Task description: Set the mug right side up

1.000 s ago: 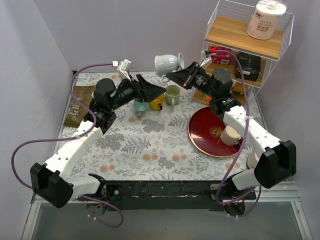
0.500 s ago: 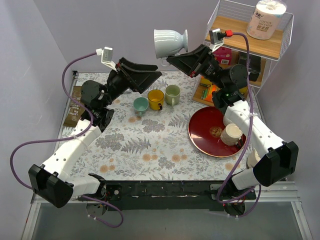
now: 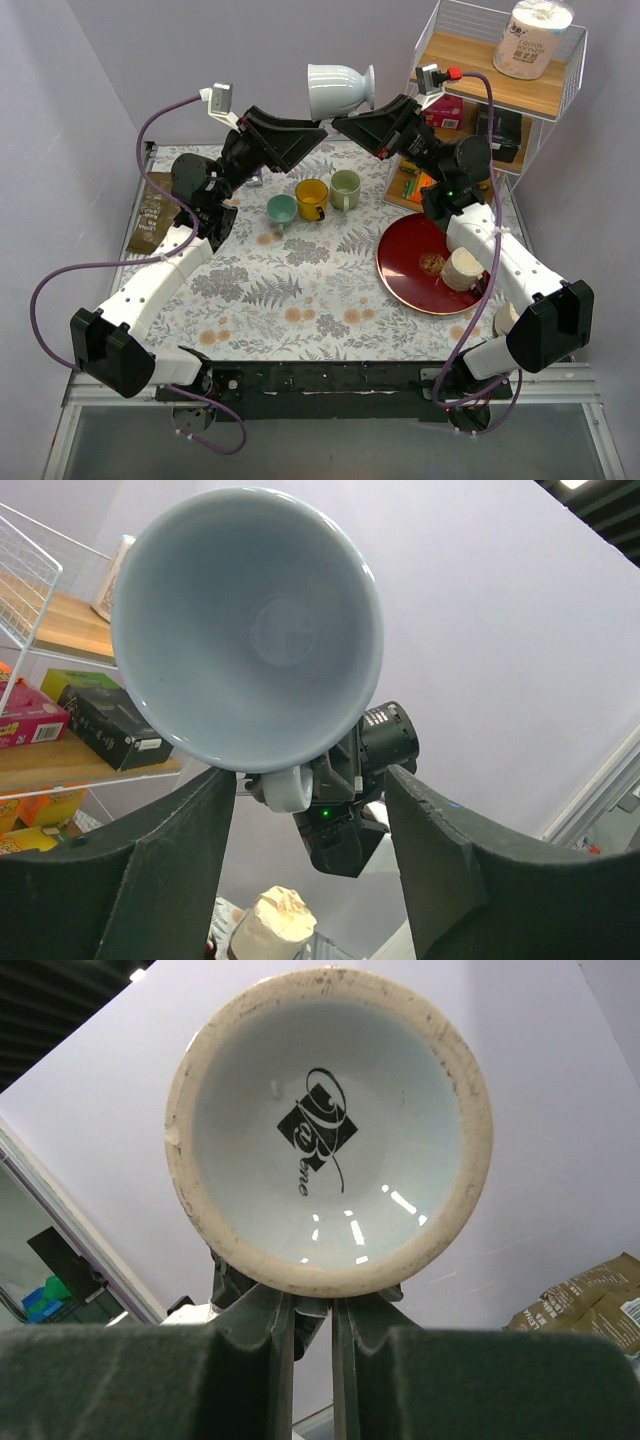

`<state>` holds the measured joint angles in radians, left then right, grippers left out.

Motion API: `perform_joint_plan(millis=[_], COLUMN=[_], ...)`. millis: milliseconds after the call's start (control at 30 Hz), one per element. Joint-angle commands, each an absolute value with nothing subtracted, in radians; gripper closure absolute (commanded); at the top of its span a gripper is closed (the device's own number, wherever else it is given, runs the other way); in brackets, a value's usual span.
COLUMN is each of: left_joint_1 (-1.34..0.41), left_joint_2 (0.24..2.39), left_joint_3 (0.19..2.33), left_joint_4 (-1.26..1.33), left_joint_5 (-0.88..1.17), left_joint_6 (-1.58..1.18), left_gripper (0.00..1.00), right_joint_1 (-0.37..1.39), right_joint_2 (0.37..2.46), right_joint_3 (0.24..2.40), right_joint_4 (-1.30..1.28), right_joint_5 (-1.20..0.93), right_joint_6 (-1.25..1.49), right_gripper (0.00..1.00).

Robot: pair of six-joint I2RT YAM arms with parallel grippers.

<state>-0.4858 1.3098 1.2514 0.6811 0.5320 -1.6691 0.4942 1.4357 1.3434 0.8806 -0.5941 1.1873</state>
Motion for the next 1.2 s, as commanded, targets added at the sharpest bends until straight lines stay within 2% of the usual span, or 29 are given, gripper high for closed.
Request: perform_joint_plan(millis=[0, 133, 567, 833, 900, 933, 1067, 1167], left_joint_1=[-0.482, -0.482, -0.482, -0.482, -0.482, -0.482, -0.482, -0.482], left_joint_2=[1.304, 1.316, 1.331, 1.328, 1.330, 1.328, 1.306, 1.287], left_joint_3=[1.267, 1.276, 1.276, 1.270, 1.272, 1.276, 1.278, 1.308], left_joint_4=[0.713, 0.716, 0.703, 0.684, 0.686, 0.683, 0.644, 0.517], left_joint_5=[0.514, 0.514, 0.512, 0.509, 0.509, 0.512, 0.477, 0.430], left_joint_6=[-1.683, -1.692, -1.700, -1.697, -1.694, -1.684, -1.635, -1.560], left_gripper=[0.42, 0.55, 0.60, 0.79, 0.90, 1.00, 1.00, 1.00], right_joint_1=[0.511, 0.514, 0.541, 0.555, 0.558, 0.561, 0.560, 0.560], right_joint_2=[1.414, 1.419, 1.437, 1.437, 1.439, 1.440, 1.439, 1.439], right_joint_3=[1.351, 1.342, 1.350, 1.342, 1.348, 1.350, 1.341, 1.339], right_joint_4=[1.015, 1.019, 0.951, 0.922, 0.891, 0.884, 0.825, 0.758], right_joint_5=[-0.577, -0.577, -0.565, -0.555, -0.561, -0.564, -0.577, -0.592], right_joint_6=[1.200, 1.200, 1.146, 1.109, 1.092, 1.088, 1.052, 1.036], right_gripper=[0.99, 0.99, 0.99, 0.99, 0.99, 0.99, 0.99, 0.98])
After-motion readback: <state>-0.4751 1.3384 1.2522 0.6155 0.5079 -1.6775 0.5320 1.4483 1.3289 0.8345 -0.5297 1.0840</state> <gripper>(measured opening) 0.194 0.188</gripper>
